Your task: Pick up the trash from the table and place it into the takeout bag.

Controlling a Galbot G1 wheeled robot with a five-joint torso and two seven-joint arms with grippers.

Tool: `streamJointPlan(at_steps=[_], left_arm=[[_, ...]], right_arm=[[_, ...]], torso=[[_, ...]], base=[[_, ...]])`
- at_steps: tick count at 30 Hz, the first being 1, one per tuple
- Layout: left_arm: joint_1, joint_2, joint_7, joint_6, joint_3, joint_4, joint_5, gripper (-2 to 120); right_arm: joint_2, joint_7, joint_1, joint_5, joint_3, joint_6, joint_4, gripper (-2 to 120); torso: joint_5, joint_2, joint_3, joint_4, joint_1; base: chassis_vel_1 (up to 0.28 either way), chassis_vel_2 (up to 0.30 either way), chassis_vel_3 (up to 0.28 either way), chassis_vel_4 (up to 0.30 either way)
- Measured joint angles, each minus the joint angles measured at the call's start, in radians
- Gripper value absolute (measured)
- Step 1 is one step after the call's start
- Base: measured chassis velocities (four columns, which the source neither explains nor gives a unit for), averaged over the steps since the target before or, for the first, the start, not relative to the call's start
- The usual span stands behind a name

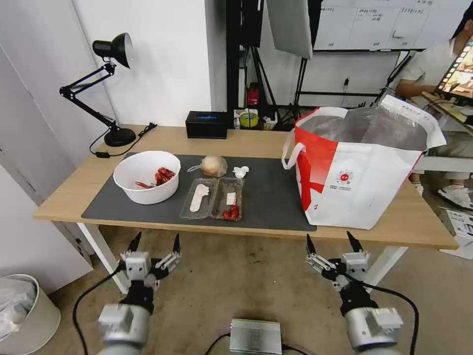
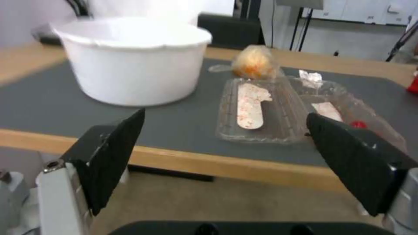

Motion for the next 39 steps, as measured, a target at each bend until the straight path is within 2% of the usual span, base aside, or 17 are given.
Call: streamJointPlan(at_steps=[2, 4, 8, 10, 19, 22, 24, 25, 27, 28, 29, 30, 31, 34, 35, 37, 39], left_arm=[[-0.037, 0.006, -0.015, 0.033, 0.009, 0.016, -0.033, 100], [-0.125, 0.022, -0.05, 0.111, 0.031, 0.052, -0.111, 100], [-0.144, 0.026, -0.059, 0.111, 0.029, 0.057, -0.132, 100], [-0.143, 0.027, -0.06, 0.104, 0.025, 0.057, -0.135, 100], [-0.133, 0.028, -0.065, 0.12, 0.027, 0.054, -0.187, 100], [-0.139, 0.036, -0.1, 0.169, 0.031, 0.042, -0.281, 100], [-0.156, 0.05, -0.145, 0.213, 0.038, 0.028, -0.414, 100], [-0.156, 0.05, -0.145, 0.213, 0.038, 0.028, -0.414, 100], [-0.177, 0.063, -0.209, 0.242, 0.048, 0.014, -0.562, 100], [-0.198, 0.069, -0.267, 0.27, 0.051, 0.001, -0.686, 100], [-0.198, 0.069, -0.267, 0.27, 0.051, 0.001, -0.686, 100], [-0.215, 0.072, -0.312, 0.29, 0.05, -0.008, -0.8, 100], [-0.215, 0.072, -0.312, 0.29, 0.05, -0.008, -0.8, 100], [-0.25, 0.071, -0.426, 0.318, 0.044, -0.025, -1.049, 100], [-0.25, 0.071, -0.426, 0.318, 0.044, -0.025, -1.049, 100], [-0.259, 0.061, -0.512, 0.332, 0.044, -0.033, -1.161, 100], [-0.264, 0.057, -0.537, 0.334, 0.047, -0.03, -1.181, 100]], right_arm=[[-0.025, 0.004, 0.037, 0.019, -0.014, -0.036, -0.013, 100], [-0.084, 0.012, 0.124, 0.063, -0.048, -0.121, -0.042, 100], [-0.13, 0.019, 0.192, 0.098, -0.073, -0.186, -0.065, 100], [-0.192, 0.029, 0.284, 0.144, -0.108, -0.273, -0.097, 100], [-0.208, 0.027, 0.314, 0.161, -0.132, -0.248, -0.117, 100], [-0.208, 0.026, 0.311, 0.16, -0.132, -0.244, -0.117, 100], [-0.208, 0.026, 0.309, 0.158, -0.133, -0.241, -0.114, 100], [-0.208, 0.026, 0.309, 0.158, -0.133, -0.241, -0.114, 100], [-0.208, 0.026, 0.307, 0.154, -0.135, -0.239, -0.111, 100], [-0.208, 0.026, 0.305, 0.15, -0.137, -0.237, -0.109, 100], [-0.208, 0.026, 0.305, 0.15, -0.137, -0.237, -0.109, 100], [-0.208, 0.026, 0.302, 0.143, -0.138, -0.234, -0.108, 100], [-0.208, 0.026, 0.302, 0.143, -0.138, -0.234, -0.108, 100], [-0.208, 0.026, 0.297, 0.133, -0.147, -0.227, -0.111, 100], [-0.208, 0.026, 0.297, 0.133, -0.147, -0.227, -0.111, 100], [-0.208, 0.027, 0.299, 0.13, -0.161, -0.225, -0.119, 100], [-0.208, 0.027, 0.3, 0.129, -0.165, -0.225, -0.121, 100]], torso=[[0.0, 0.0, 0.0, 0.0, 0.0], [-0.0002, 0.0, 0.0, -0.0004, 0.0], [0.0002, 0.0, 0.0, -0.0001, 0.0], [0.0001, 0.0, 0.0, 0.0003, 0.0], [-0.0001, 0.0, 0.0, -0.0001, 0.0], [-0.0001, 0.0, 0.0, 0.0, 0.0], [-0.0001, 0.0, 0.0, -0.0001, 0.0], [-0.0001, 0.0, 0.0, -0.0001, 0.0], [-0.0001, 0.0, 0.0, -0.0001, 0.0], [-0.0001, 0.0, 0.0, -0.0001, 0.0], [-0.0001, 0.0, 0.0, -0.0001, 0.0], [-0.0001, 0.0, 0.0, -0.0002, 0.0], [-0.0001, 0.0, 0.0, -0.0002, 0.0], [-0.0001, 0.0, 0.0, -0.0002, 0.0], [-0.0001, 0.0, 0.0, -0.0002, 0.0], [0.0001, 0.0, 0.0, -0.0001, 0.0], [0.0, 0.0, 0.0, 0.0002, 0.0]], base=[[0.0, 0.0, 0.0, 0.0], [0.0, 0.0, 0.0, 0.0], [0.0, 0.0, 0.0, 0.0], [0.0, 0.0, 0.0, 0.0], [0.0, 0.0, 0.0, 0.0], [0.0, 0.0, 0.0, 0.0], [0.0, 0.0, 0.0, 0.0], [0.0, 0.0, 0.0, 0.0], [0.0, 0.0, 0.0, 0.0], [0.0, 0.0, 0.0, 0.0], [0.0, 0.0, 0.0, 0.0], [0.0, 0.0, 0.0, 0.0], [0.0, 0.0, 0.0, 0.0], [0.0, 0.0, 0.0, 0.0], [0.0, 0.0, 0.0, 0.0], [0.0, 0.0, 0.0, 0.0], [0.0, 0.0, 0.0, 0.0]])
